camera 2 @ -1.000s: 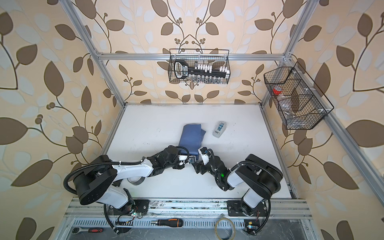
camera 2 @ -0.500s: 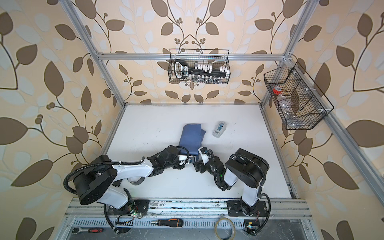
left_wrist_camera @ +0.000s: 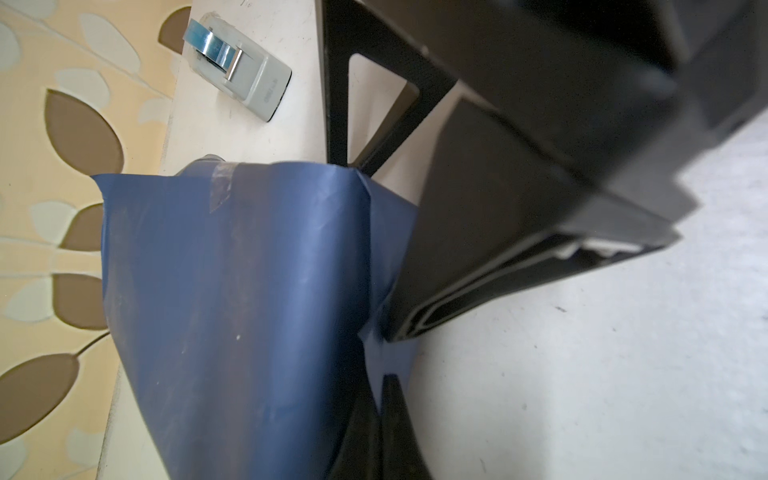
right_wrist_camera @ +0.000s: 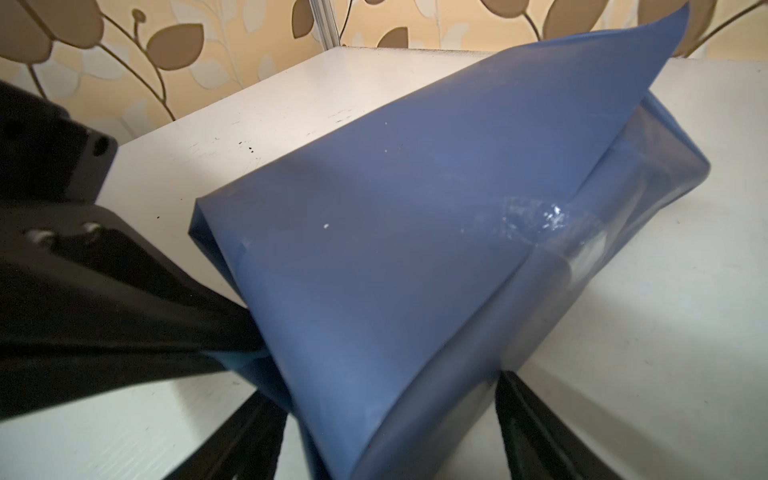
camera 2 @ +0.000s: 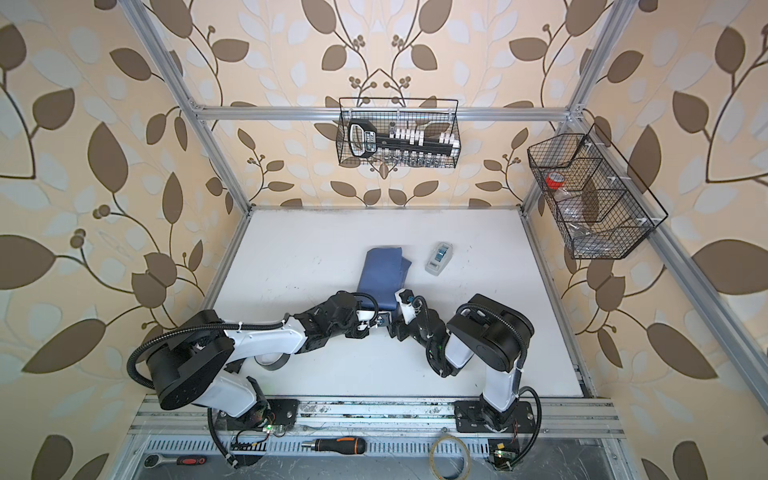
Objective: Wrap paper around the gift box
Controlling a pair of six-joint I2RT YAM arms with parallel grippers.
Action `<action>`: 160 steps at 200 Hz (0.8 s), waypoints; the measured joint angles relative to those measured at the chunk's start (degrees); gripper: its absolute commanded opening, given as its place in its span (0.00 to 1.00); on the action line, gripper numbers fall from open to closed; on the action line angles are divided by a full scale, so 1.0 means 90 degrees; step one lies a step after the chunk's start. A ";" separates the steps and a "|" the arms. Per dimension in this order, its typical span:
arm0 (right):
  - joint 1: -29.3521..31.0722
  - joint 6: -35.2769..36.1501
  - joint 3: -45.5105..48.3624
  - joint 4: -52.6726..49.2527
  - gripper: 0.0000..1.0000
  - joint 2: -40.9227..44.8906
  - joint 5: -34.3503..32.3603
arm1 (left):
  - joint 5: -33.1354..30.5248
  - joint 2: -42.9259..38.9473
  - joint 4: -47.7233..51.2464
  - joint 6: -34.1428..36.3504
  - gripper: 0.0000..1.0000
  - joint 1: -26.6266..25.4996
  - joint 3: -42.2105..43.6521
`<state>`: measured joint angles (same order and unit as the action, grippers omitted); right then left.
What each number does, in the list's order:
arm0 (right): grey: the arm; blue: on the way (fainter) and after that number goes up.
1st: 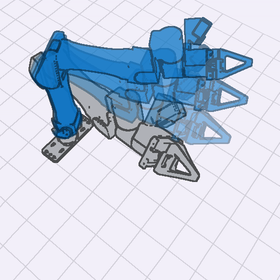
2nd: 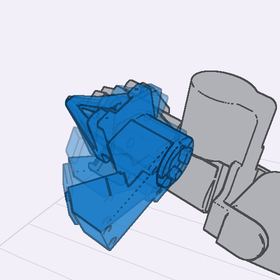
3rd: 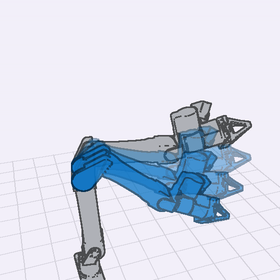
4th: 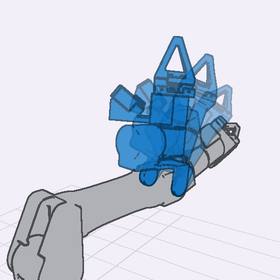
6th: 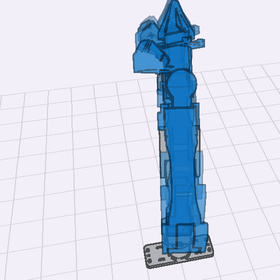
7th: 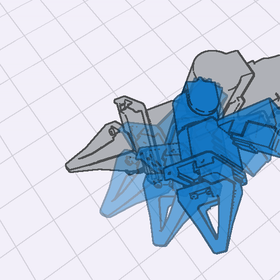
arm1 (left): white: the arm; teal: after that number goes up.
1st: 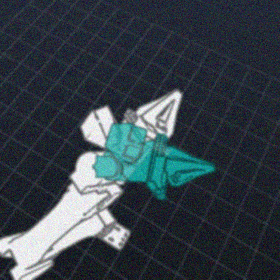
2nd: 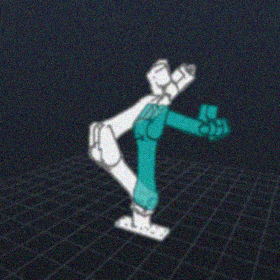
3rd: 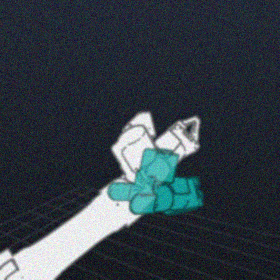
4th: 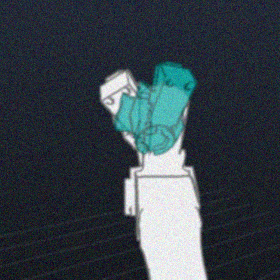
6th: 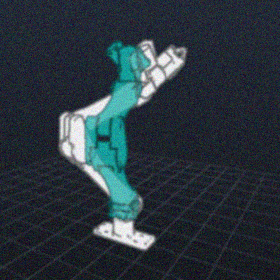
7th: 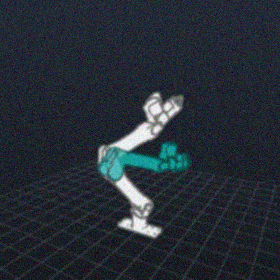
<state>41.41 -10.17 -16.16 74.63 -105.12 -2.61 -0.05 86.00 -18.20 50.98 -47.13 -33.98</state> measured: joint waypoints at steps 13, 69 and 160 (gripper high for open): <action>-0.0024 0.0002 0.0000 0.0010 0.77 0.0000 0.0012 | 0.0002 0.0000 -0.0002 -0.0005 0.01 0.0000 0.0000; -0.0080 0.0002 -0.0066 0.0005 0.74 -0.0007 0.0036 | 0.0005 0.0051 -0.0002 -0.0049 0.11 0.0000 0.0000; -0.0163 -0.0002 -0.0095 0.0012 0.71 -0.0010 0.0056 | 0.0019 0.0032 -0.0002 -0.0097 0.30 0.0000 0.0000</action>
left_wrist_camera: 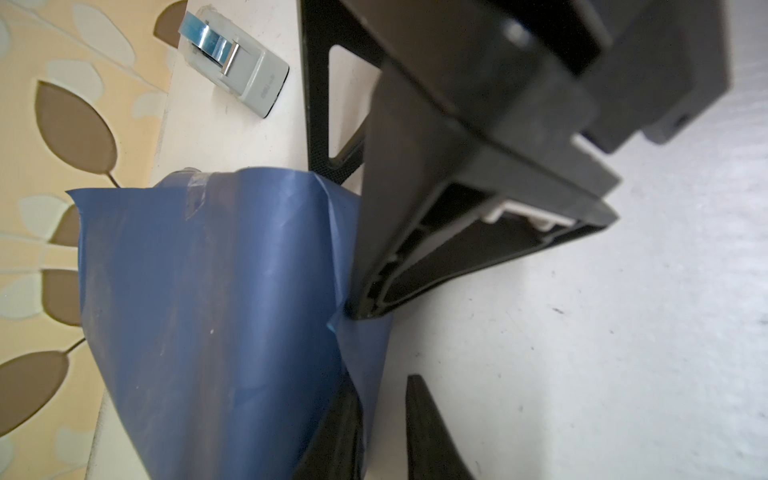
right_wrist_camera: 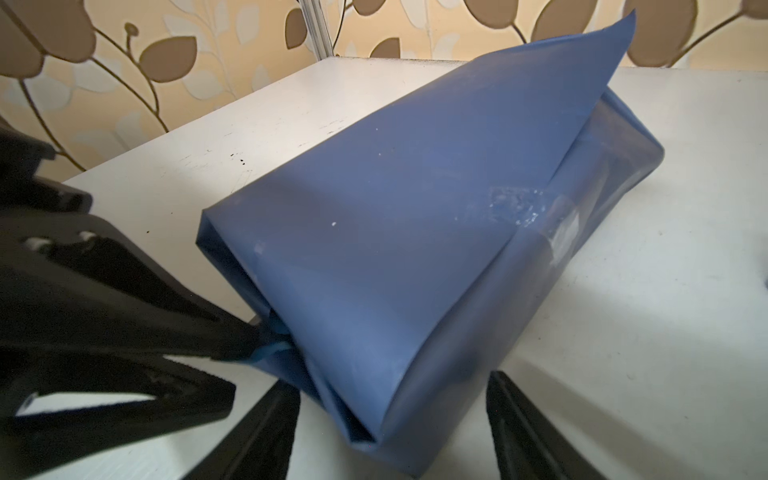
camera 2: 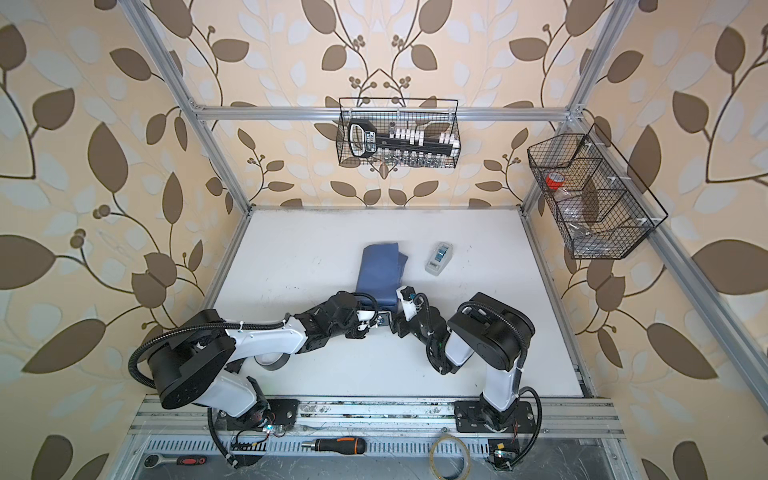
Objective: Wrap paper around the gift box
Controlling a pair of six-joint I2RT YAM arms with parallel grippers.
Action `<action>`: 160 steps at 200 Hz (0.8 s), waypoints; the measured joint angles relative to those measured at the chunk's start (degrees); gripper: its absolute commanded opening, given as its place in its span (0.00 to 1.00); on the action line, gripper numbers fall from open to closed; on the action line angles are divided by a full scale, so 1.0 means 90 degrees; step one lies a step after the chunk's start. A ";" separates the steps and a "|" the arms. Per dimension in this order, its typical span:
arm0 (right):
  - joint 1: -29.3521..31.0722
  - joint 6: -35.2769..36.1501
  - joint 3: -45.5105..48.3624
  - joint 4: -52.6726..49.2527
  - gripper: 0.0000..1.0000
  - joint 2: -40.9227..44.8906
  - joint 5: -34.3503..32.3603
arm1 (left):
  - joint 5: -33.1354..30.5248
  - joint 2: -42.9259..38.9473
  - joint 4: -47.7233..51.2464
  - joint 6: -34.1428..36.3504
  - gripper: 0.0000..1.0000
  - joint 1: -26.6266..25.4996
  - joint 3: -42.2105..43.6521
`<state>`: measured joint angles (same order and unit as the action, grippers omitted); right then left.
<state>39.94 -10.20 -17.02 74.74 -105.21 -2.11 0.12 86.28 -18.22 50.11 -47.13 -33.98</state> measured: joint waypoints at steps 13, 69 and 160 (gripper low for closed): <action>-0.0012 -0.0002 0.0000 -0.0002 0.70 0.0000 0.0000 | 0.0007 -0.0039 -0.0002 -0.0024 0.35 0.0000 0.0000; -0.0036 -0.0005 -0.0041 0.0002 0.69 -0.0063 0.0000 | 0.0044 -0.0639 -0.0136 -0.0029 0.54 0.0000 0.0189; -0.0063 -0.0022 -0.0080 0.0002 0.67 -0.0068 0.0024 | 0.0335 -0.1005 -0.0435 0.0097 0.99 0.0855 0.0466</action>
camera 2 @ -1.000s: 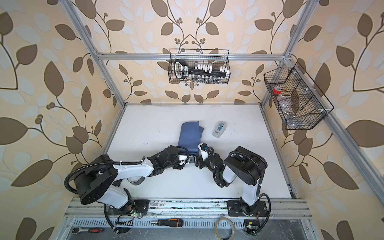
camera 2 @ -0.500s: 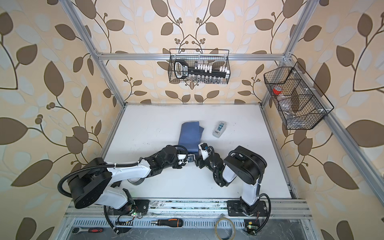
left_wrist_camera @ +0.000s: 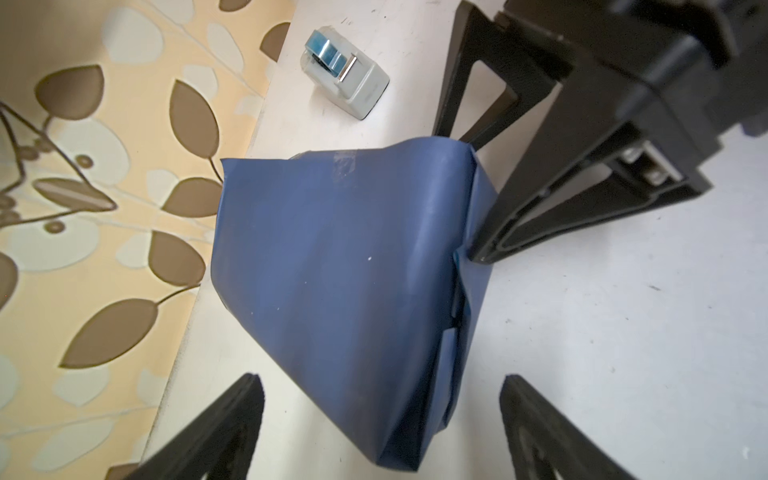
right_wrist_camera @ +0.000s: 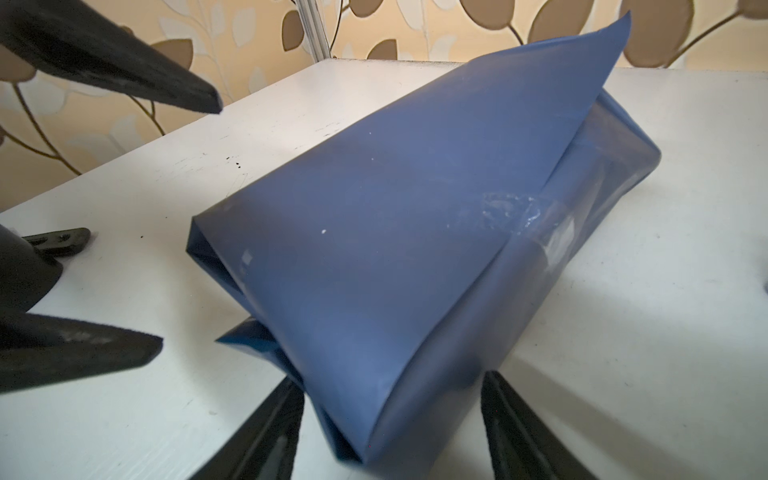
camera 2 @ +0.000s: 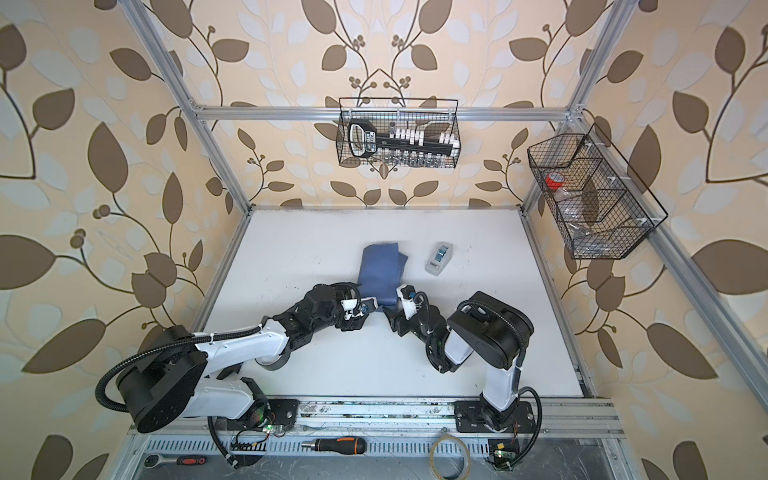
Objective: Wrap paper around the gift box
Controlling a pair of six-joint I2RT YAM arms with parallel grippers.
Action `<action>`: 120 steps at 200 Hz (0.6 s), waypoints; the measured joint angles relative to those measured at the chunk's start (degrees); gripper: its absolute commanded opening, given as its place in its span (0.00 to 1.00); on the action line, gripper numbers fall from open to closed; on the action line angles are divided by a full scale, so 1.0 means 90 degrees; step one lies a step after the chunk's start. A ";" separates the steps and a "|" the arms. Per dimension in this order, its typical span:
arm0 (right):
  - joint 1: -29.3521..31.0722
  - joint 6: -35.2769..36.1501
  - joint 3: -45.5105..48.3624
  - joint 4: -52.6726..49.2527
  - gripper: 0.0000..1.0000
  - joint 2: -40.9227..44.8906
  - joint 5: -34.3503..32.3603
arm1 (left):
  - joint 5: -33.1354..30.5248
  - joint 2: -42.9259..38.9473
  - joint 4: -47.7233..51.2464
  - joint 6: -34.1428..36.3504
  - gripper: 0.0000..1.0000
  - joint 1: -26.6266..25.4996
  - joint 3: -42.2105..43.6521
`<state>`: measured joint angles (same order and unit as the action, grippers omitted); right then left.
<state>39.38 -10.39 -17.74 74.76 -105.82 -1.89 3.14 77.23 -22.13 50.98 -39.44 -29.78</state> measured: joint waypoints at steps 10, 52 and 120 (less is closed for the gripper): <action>-0.0005 -0.0005 -0.0005 -0.0002 0.67 0.0000 0.0002 | 0.0117 0.0034 -0.0046 -0.0012 0.99 0.0066 -0.0002; -0.0022 -0.0007 -0.0019 -0.0002 0.66 0.0000 0.0002 | 0.0576 0.0374 -0.0185 0.0015 0.99 0.0228 -0.0002; -0.0056 -0.0010 -0.0027 -0.0002 0.64 -0.0002 0.0049 | 0.0687 0.1112 -0.0583 0.0204 0.99 0.0240 -0.0126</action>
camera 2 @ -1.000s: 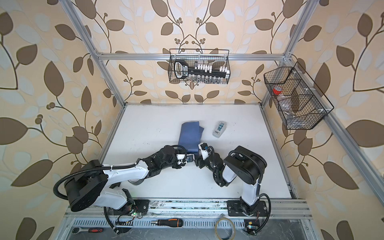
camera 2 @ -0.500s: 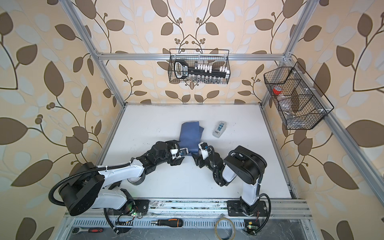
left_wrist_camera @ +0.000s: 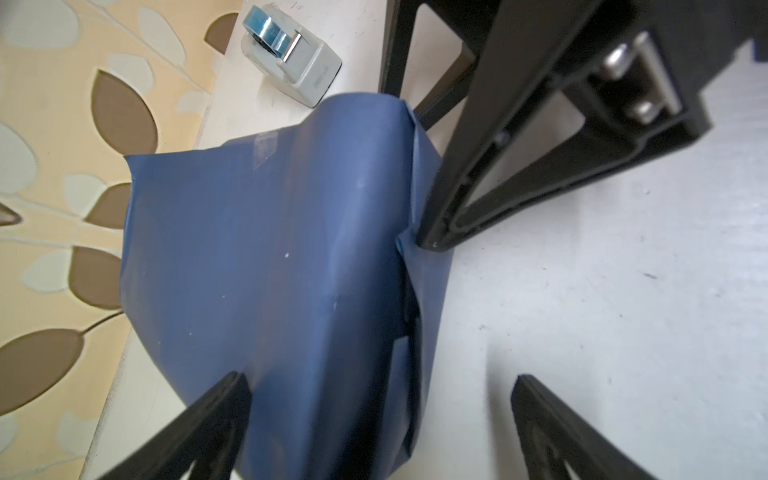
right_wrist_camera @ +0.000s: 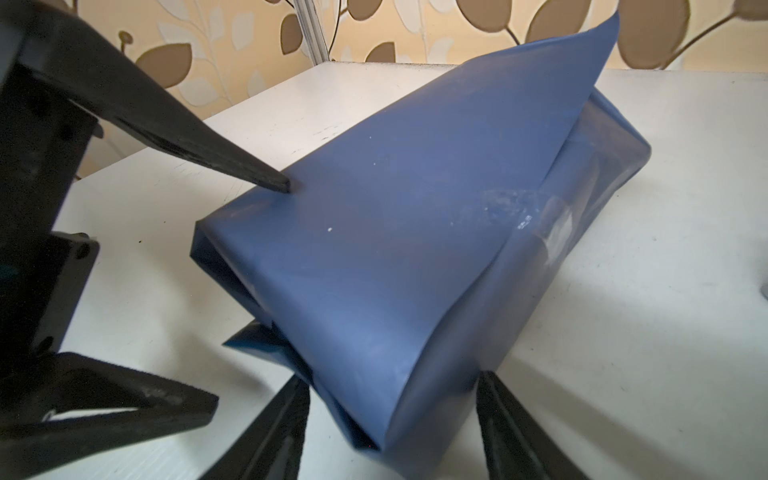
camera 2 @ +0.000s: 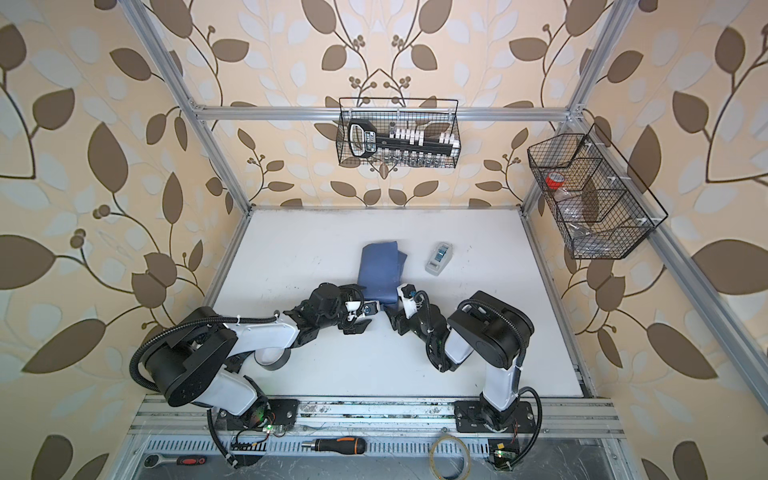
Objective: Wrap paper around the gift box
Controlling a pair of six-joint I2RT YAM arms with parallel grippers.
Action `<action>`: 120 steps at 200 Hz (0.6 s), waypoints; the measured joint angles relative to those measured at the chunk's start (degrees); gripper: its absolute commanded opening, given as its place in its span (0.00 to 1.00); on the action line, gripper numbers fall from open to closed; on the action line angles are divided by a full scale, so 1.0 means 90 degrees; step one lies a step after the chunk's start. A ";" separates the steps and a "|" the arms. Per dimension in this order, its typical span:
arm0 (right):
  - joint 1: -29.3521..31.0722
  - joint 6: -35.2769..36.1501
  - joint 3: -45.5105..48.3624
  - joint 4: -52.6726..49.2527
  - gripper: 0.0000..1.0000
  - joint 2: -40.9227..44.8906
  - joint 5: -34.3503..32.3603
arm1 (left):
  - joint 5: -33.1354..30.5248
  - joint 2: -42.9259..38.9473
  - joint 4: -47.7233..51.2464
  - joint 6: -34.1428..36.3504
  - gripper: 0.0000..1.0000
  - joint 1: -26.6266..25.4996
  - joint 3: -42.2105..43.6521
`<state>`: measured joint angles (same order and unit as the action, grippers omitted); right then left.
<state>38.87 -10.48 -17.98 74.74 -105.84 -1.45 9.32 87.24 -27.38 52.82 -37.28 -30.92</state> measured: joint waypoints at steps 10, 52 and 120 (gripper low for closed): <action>-0.0002 0.0000 -0.0002 0.0000 0.64 0.0000 0.0000 | 0.0022 0.0097 -0.0051 0.0010 0.99 0.0032 -0.0085; -0.0017 -0.0015 -0.0005 0.0000 0.63 -0.0015 0.0024 | 0.0075 0.0345 -0.0199 0.0095 0.98 0.0114 -0.0226; -0.0039 -0.0046 -0.0012 0.0000 0.63 -0.0046 0.0049 | 0.0063 0.0614 -0.0495 0.0243 0.83 0.0236 -0.0357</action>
<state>38.52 -10.90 -18.09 74.74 -106.26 -1.02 9.89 92.77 -31.83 55.00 -35.16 -34.13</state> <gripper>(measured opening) 0.627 0.859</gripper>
